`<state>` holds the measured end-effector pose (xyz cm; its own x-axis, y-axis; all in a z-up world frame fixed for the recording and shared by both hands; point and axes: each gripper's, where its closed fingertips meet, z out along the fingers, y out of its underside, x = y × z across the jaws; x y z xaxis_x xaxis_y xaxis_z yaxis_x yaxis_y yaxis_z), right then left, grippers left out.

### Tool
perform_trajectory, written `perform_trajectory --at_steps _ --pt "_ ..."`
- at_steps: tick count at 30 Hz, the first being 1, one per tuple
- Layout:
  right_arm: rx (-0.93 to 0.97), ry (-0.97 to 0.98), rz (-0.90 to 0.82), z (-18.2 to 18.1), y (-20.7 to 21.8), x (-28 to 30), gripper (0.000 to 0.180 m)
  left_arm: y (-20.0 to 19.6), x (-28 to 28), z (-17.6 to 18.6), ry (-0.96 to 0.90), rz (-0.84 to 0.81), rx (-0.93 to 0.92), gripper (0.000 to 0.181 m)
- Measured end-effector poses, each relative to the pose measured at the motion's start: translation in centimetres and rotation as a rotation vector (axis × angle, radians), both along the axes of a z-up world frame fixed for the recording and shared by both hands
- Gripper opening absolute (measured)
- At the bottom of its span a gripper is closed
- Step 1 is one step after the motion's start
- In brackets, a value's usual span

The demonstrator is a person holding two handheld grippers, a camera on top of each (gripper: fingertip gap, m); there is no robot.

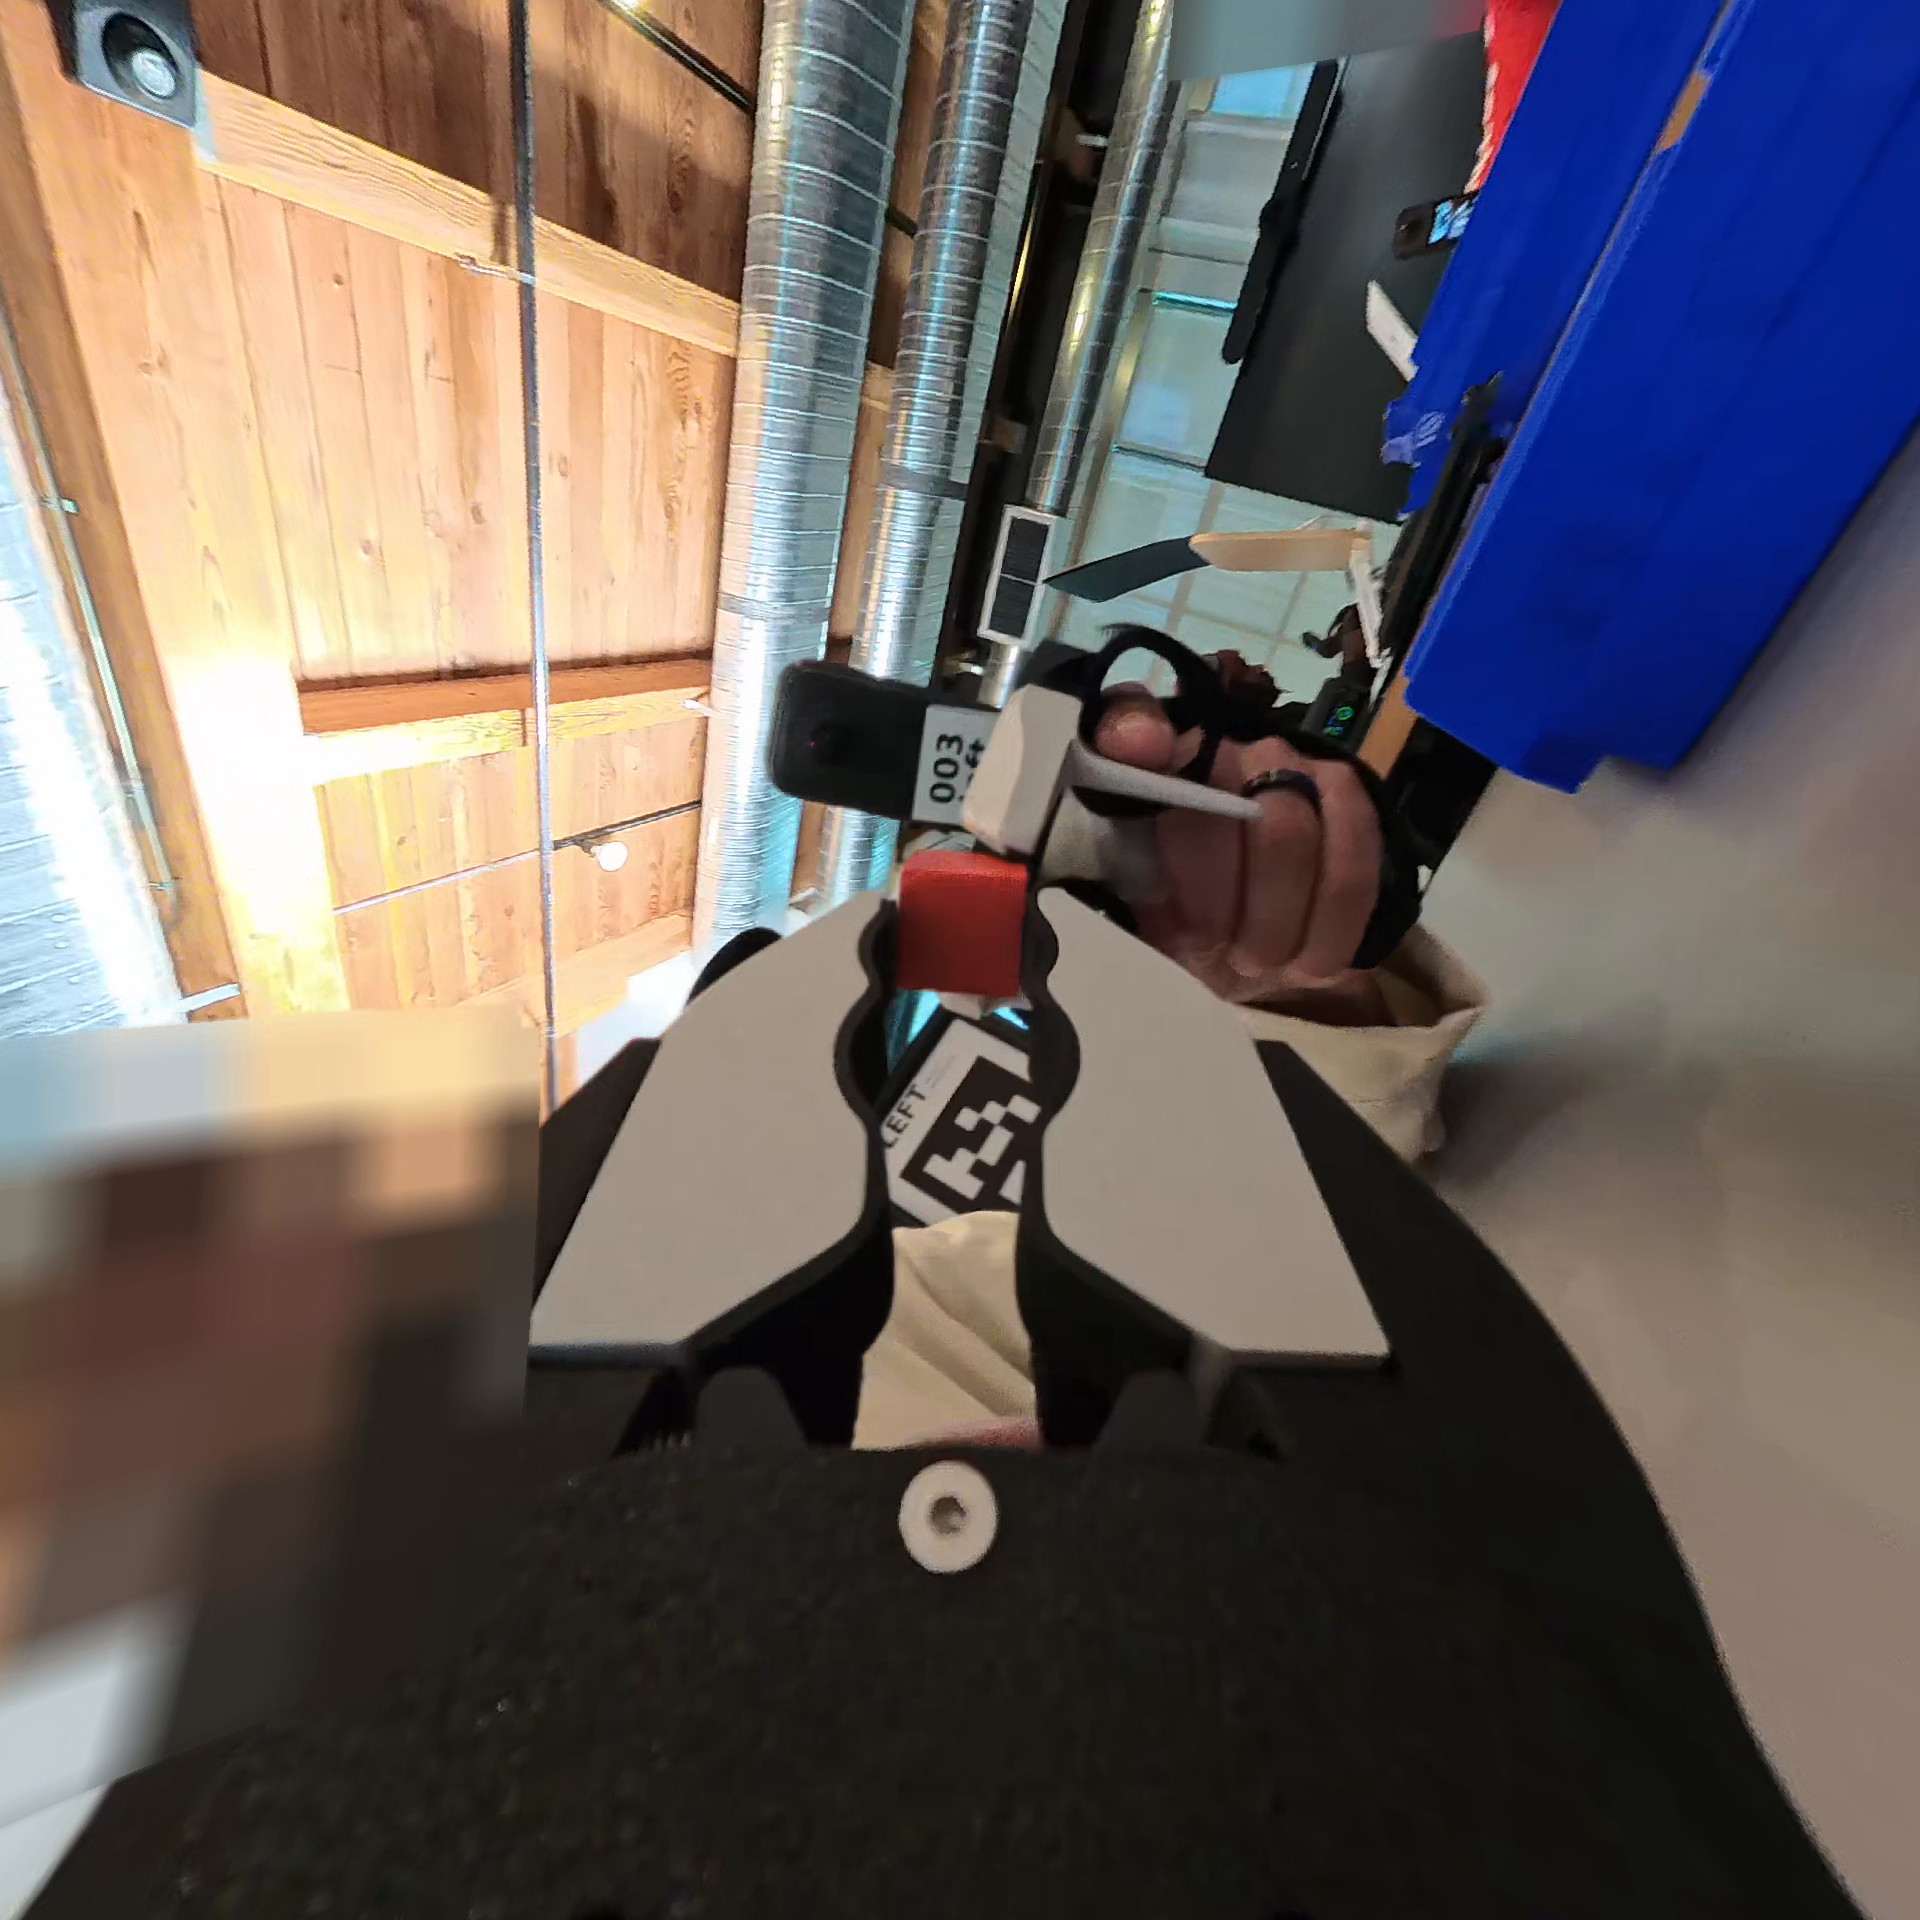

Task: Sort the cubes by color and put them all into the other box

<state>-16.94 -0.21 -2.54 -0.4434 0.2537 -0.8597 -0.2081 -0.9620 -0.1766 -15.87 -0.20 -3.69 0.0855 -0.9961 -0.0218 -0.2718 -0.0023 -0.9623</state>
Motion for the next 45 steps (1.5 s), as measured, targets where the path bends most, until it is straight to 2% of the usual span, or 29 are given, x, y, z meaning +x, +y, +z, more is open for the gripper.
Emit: perform_trajectory --at_steps 1,3,6,8,10,12,14,19,23,26,28,30,32,34,37,39,42,45 --pt "0.013 -0.010 -0.012 -0.2 0.1 0.1 0.022 0.0 -0.3 -0.2 0.014 0.023 0.003 0.028" --pt "0.033 -0.011 -0.033 -0.1 0.3 0.7 0.022 0.3 -1.3 -0.2 0.024 0.126 -0.004 0.065" --pt "0.117 -0.094 -0.098 -0.6 0.1 1.6 0.022 1.4 -4.9 -0.7 0.050 0.397 -0.035 0.069" --pt "0.195 -0.182 -0.149 -1.2 -0.4 2.1 0.022 0.9 -7.3 -2.2 0.033 0.524 -0.175 0.070" --pt "0.286 -0.281 -0.216 -2.1 -1.0 2.5 0.022 -1.2 -8.1 -3.7 -0.062 0.519 -0.339 0.071" --pt "0.355 -0.372 -0.282 -3.4 -1.9 2.9 0.022 -2.8 -8.6 -5.2 -0.129 0.502 -0.406 0.071" --pt "0.391 -0.419 -0.334 -4.3 -2.8 3.2 0.022 -3.7 -9.2 -6.2 -0.144 0.510 -0.387 0.063" --pt "0.478 -0.517 -0.387 -4.9 -3.8 3.2 0.022 -4.2 -9.1 -6.4 -0.088 0.490 -0.304 0.064" --pt "0.608 -0.587 -0.482 -2.6 -3.5 5.3 0.022 -4.4 -8.9 -6.8 -0.030 0.508 -0.218 0.063" --pt "0.723 -0.685 -0.692 2.2 -1.4 11.5 0.022 -4.7 -8.6 -7.1 0.000 0.507 -0.183 0.063" --pt "0.688 -0.863 -0.874 4.3 2.0 18.1 0.022 -4.6 -8.5 -7.3 0.019 0.512 -0.149 0.063" --pt "0.644 -1.112 -0.951 4.2 6.3 24.2 0.022 -4.5 -8.5 -7.5 0.038 0.515 -0.132 0.063" --pt "0.546 -1.395 -0.917 1.1 11.5 29.6 0.023 -4.4 -8.3 -7.6 0.039 0.511 -0.141 0.063" --pt "0.383 -1.601 -0.706 -4.3 15.8 32.6 0.023 -4.4 -8.1 -7.6 0.036 0.504 -0.164 0.063" --pt "0.207 -1.737 -0.508 -10.1 20.2 34.6 0.023 -4.2 -8.2 -7.6 0.034 0.507 -0.178 0.063" --pt "0.183 -1.858 -0.420 -12.6 21.9 35.6 0.023 -4.0 -8.4 -7.6 0.037 0.518 -0.176 0.063" --pt "0.120 -1.898 -0.328 -14.9 23.1 35.7 0.023 -4.0 -8.6 -7.8 0.038 0.520 -0.190 0.063" --pt "0.083 -1.937 -0.309 -16.0 23.6 36.3 0.023 -4.1 -8.8 -8.2 0.043 0.514 -0.207 0.063"
